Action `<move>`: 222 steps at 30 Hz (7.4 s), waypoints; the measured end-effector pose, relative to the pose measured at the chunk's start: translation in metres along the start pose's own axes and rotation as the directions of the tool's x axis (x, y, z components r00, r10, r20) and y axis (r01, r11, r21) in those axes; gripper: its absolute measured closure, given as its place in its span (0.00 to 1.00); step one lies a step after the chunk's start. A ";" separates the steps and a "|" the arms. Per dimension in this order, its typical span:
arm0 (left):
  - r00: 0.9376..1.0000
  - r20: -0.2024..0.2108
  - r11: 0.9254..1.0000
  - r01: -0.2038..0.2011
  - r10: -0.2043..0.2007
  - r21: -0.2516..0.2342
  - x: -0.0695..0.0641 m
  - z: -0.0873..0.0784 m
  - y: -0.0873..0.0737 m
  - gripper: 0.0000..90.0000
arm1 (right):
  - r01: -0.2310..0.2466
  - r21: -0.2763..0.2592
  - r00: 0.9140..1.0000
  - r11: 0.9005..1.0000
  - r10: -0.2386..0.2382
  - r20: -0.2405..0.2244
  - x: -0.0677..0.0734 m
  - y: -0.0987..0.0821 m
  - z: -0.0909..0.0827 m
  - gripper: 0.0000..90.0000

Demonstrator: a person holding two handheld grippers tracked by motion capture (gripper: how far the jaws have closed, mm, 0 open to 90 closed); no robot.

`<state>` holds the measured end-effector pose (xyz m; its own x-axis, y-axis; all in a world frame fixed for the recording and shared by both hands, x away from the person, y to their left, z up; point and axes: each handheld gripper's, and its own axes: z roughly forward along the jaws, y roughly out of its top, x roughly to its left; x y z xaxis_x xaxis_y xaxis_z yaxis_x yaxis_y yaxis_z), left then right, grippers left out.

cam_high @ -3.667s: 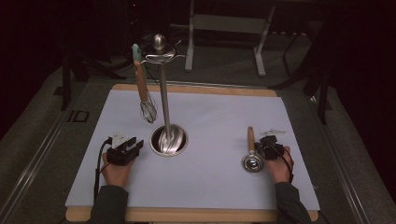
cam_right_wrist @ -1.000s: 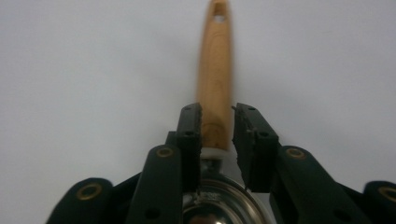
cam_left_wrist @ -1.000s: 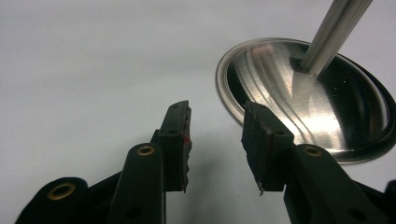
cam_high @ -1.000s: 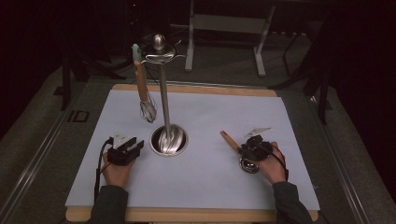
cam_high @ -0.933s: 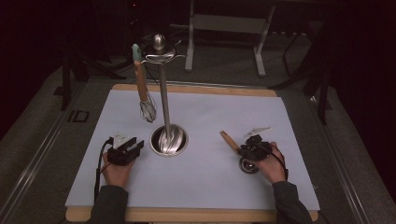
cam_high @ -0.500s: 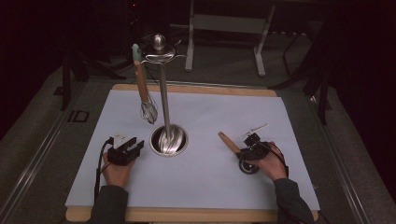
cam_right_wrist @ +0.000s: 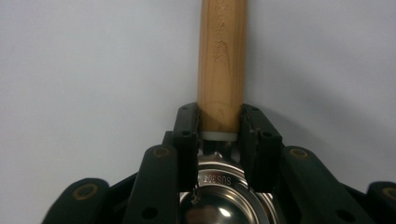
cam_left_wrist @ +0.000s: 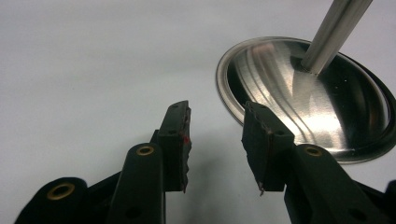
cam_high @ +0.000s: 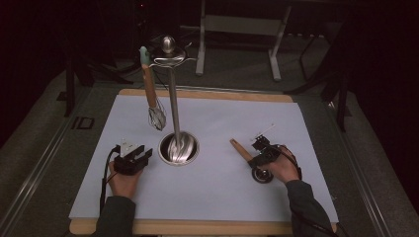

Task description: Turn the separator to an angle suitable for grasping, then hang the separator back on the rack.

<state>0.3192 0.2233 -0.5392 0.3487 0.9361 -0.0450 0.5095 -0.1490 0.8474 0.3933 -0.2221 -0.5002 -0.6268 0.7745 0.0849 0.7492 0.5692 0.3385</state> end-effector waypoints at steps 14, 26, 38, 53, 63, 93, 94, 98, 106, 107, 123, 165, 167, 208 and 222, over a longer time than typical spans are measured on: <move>1.000 -0.001 1.000 -0.002 0.002 0.000 0.000 0.000 0.000 0.69 | -0.004 -0.075 1.000 0.997 0.002 -0.027 0.011 -0.001 -0.004 0.79; 1.000 -0.001 1.000 -0.003 0.003 0.001 0.000 0.000 0.000 0.69 | 0.057 -0.139 0.998 0.989 -0.061 -0.020 0.029 0.001 -0.015 0.79; 1.000 -0.001 1.000 -0.004 0.004 0.001 0.000 0.000 0.000 0.69 | 0.081 -0.212 0.995 0.974 -0.090 -0.033 0.042 0.003 -0.028 0.79; 1.000 0.000 1.000 -0.005 0.005 0.004 -0.001 0.000 0.000 0.69 | 0.092 -0.259 0.994 0.961 -0.105 -0.038 0.054 0.009 -0.033 0.79; 1.000 0.001 1.000 -0.009 0.008 0.004 -0.001 0.000 0.000 0.68 | 0.097 -0.307 0.992 0.947 -0.116 -0.042 0.063 0.014 -0.041 0.79; 1.000 -0.002 1.000 -0.010 0.010 0.006 -0.001 0.000 0.000 0.69 | 0.081 -0.447 0.990 0.891 -0.125 -0.071 0.082 0.029 -0.067 0.79; 1.000 -0.002 1.000 -0.011 0.011 0.006 -0.001 0.000 0.000 0.69 | 0.079 -0.450 0.990 0.890 -0.125 -0.072 0.083 0.029 -0.068 0.79; 1.000 -0.003 1.000 -0.012 0.012 0.006 -0.001 0.000 0.000 0.69 | 0.080 -0.470 0.989 0.879 -0.131 -0.076 0.086 0.029 -0.072 0.79; 1.000 -0.003 1.000 -0.012 0.012 0.007 -0.001 0.000 0.000 0.69 | 0.098 -0.496 0.986 0.863 -0.153 -0.072 0.092 0.031 -0.080 0.79; 1.000 -0.003 1.000 -0.012 0.012 0.007 -0.002 0.000 0.000 0.69 | 0.100 -0.498 0.985 0.861 -0.156 -0.072 0.093 0.031 -0.081 0.79; 1.000 -0.004 1.000 -0.016 0.016 0.008 -0.002 0.001 0.000 0.69 | 0.115 -0.538 0.982 0.835 -0.178 -0.067 0.101 0.032 -0.092 0.79; 1.000 -0.003 1.000 -0.018 0.018 0.008 -0.002 0.001 0.000 0.69 | 0.169 -0.635 0.960 0.753 -0.271 -0.066 0.121 0.042 -0.113 0.79; 1.000 -0.003 1.000 -0.017 0.017 0.008 -0.002 0.001 0.000 0.69 | 0.179 -0.643 0.957 0.745 -0.282 -0.060 0.123 0.043 -0.115 0.79; 1.000 -0.006 1.000 -0.021 0.021 0.010 -0.003 0.001 0.000 0.69 | 0.182 -0.771 0.938 0.610 -0.342 -0.049 0.135 0.052 -0.157 0.79; 1.000 -0.006 1.000 -0.022 0.022 0.011 -0.003 0.001 0.000 0.69 | 0.197 -0.799 0.930 0.567 -0.365 -0.029 0.141 0.058 -0.175 0.79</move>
<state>0.3194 0.2205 -0.5392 0.3551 0.9345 -0.0237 0.5106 -0.1727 0.8423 0.3104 -0.1282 -0.3044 -0.8632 0.5047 -0.0171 0.1304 0.2555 0.9580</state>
